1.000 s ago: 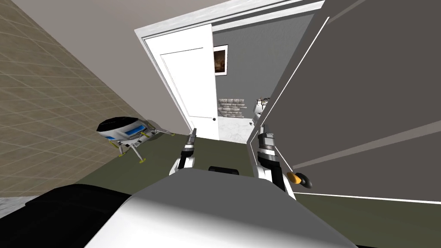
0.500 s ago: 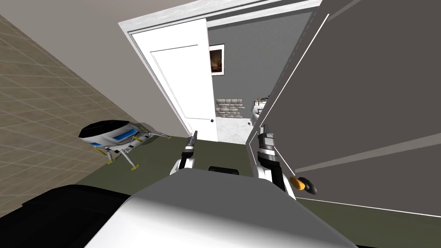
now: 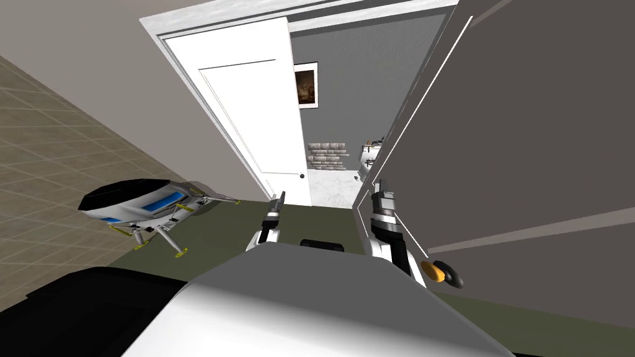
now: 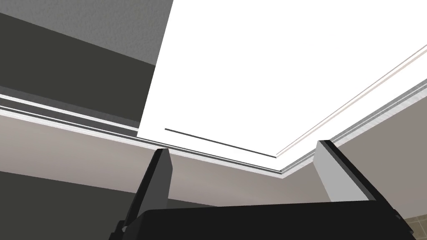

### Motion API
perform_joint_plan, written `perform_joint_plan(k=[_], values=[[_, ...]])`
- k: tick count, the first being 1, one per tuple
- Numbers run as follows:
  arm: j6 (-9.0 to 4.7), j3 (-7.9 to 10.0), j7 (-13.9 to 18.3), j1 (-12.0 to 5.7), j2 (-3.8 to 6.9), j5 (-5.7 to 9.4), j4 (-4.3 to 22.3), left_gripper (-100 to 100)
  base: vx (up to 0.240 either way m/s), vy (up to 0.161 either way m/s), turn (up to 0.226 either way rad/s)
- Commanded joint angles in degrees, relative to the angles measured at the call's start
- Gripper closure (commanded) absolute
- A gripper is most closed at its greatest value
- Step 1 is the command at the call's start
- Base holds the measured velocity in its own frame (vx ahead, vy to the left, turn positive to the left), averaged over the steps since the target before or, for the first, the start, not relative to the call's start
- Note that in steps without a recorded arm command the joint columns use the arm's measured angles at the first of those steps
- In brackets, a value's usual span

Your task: Pull the door open

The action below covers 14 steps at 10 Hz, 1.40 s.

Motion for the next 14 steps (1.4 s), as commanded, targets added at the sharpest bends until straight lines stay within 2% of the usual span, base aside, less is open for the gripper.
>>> perform_joint_plan(k=[1,14], values=[[-0.35,0.59,-2.25,-0.87,-0.04,-0.53,2.40,-100,0.101,0.021,-0.072],[-3.75,4.87,-17.17,-5.68,-0.76,-4.17,19.57,-100,0.099,0.019,-0.073]])
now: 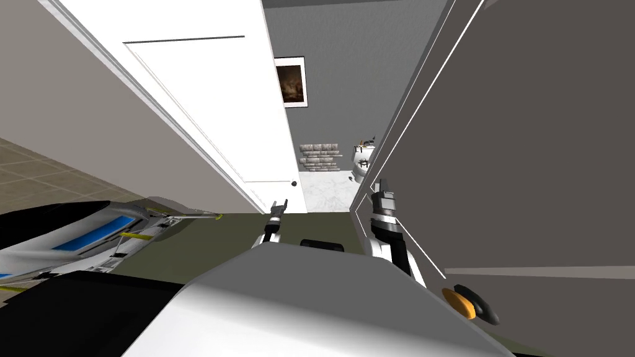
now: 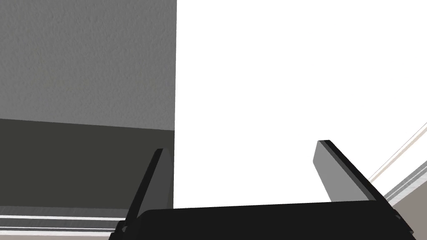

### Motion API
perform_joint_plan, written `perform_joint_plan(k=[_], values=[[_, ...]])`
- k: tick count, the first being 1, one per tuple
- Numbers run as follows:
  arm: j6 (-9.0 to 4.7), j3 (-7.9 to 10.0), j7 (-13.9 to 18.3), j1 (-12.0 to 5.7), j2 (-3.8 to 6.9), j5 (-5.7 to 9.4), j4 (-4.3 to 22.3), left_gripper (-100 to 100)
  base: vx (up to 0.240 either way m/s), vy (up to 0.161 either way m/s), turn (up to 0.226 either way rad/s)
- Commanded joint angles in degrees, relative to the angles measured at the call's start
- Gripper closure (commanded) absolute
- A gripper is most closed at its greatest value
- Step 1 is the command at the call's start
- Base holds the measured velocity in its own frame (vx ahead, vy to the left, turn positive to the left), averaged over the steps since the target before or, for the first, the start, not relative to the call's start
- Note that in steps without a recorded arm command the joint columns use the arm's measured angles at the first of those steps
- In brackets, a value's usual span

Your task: Pull the door open

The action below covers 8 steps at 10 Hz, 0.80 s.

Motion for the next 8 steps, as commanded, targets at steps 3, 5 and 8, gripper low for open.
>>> perform_joint_plan(k=[3,5,8], values=[[-0.98,1.02,-3.63,-1.12,-0.39,-0.85,4.17,-100,0.090,0.026,-0.057],[-1.39,1.54,-5.44,-1.70,-0.60,-1.29,6.26,-100,0.084,0.023,-0.055],[-2.23,2.60,-9.14,-2.90,-1.16,-2.19,10.52,-100,0.125,0.046,-0.079]])
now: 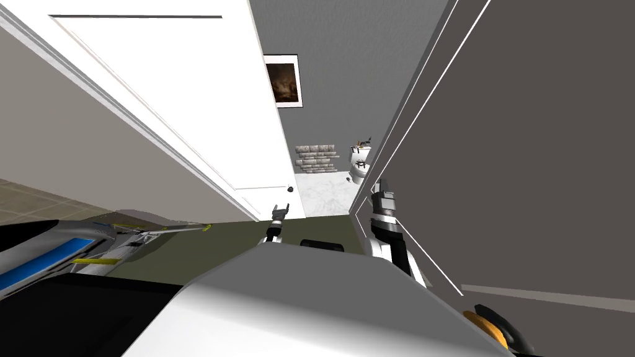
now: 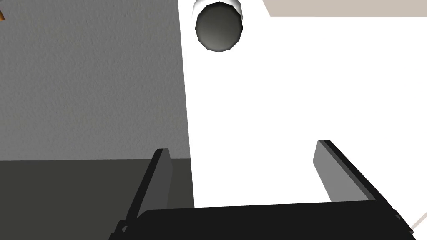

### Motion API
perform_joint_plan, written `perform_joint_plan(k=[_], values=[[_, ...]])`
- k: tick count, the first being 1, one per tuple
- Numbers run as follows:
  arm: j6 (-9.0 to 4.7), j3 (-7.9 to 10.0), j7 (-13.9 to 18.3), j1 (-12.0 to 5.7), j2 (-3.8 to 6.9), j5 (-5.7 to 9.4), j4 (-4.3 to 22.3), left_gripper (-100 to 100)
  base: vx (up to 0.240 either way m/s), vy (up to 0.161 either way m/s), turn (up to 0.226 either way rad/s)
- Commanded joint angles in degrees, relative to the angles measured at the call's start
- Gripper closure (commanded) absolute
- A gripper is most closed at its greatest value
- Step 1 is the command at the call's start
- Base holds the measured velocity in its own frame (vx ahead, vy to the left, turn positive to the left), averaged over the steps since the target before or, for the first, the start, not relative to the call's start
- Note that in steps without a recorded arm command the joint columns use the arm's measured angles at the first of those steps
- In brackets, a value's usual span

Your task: Pull the door open

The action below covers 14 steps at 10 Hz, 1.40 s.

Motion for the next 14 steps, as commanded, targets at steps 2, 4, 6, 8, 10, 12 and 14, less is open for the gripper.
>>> perform_joint_plan(k=[2,4,6,8,10,12,14], values=[[-0.50,0.68,-2.53,-0.75,-0.42,-0.60,2.73,-100,0.129,0.035,-0.061],[-0.97,1.28,-4.61,-1.42,-0.87,-1.10,5.12,-100,0.112,0.049,-0.053],[-1.49,1.72,-3.70,-1.22,0.23,-0.50,5.43,-100,0.083,0.004,-0.049],[-2.10,2.41,-3.19,-1.08,1.27,0.04,6.32,-100,0.199,-0.009,-0.103],[-2.79,3.19,-2.61,-0.93,2.34,0.65,7.33,-100,0.194,0.011,-0.089],[-3.43,3.93,-2.06,-0.78,3.27,1.23,8.29,-100,0.203,0.016,-0.083],[-4.11,4.70,-1.49,-0.62,4.19,1.83,9.28,-100,0.197,0.010,-0.098]])
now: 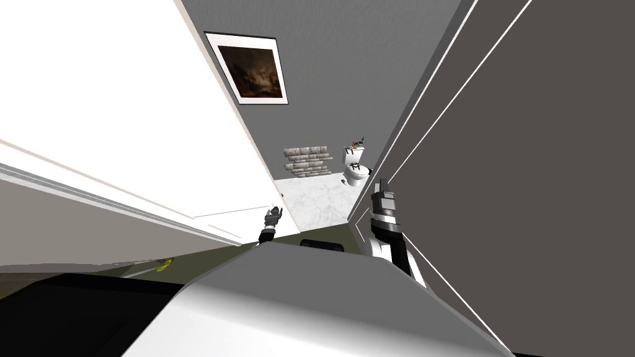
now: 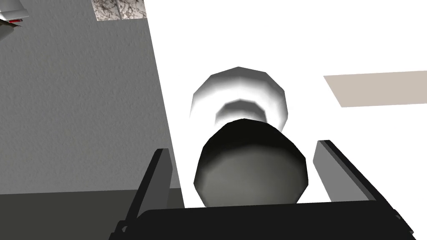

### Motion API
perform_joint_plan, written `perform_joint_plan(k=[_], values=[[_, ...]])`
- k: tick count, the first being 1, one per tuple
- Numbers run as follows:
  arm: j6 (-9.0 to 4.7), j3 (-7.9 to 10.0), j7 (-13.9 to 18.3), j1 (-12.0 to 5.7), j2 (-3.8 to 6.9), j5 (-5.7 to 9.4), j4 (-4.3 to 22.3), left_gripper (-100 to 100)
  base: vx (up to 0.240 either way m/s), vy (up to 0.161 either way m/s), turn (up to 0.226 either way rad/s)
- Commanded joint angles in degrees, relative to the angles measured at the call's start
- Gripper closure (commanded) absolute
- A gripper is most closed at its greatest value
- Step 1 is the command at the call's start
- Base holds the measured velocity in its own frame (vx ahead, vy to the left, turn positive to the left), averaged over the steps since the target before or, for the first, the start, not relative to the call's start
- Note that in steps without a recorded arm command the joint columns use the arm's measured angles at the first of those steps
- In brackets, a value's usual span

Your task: Pull the door open

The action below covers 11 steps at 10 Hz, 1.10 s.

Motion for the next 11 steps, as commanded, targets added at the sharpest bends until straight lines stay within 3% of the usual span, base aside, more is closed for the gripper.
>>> perform_joint_plan(k=[1,2,7,11], values=[[0.00,0.00,0.00,0.00,0.00,0.00,0.00,-100,0.085,0.009,-0.013],[0.00,0.00,0.00,0.00,0.00,0.00,0.00,100,-0.011,0.002,0.025],[0.00,0.00,0.00,0.00,0.00,0.00,0.00,100,-0.016,0.000,-0.003],[0.08,-0.58,5.48,-0.02,0.37,1.67,0.29,100,-0.026,0.010,-0.047]])
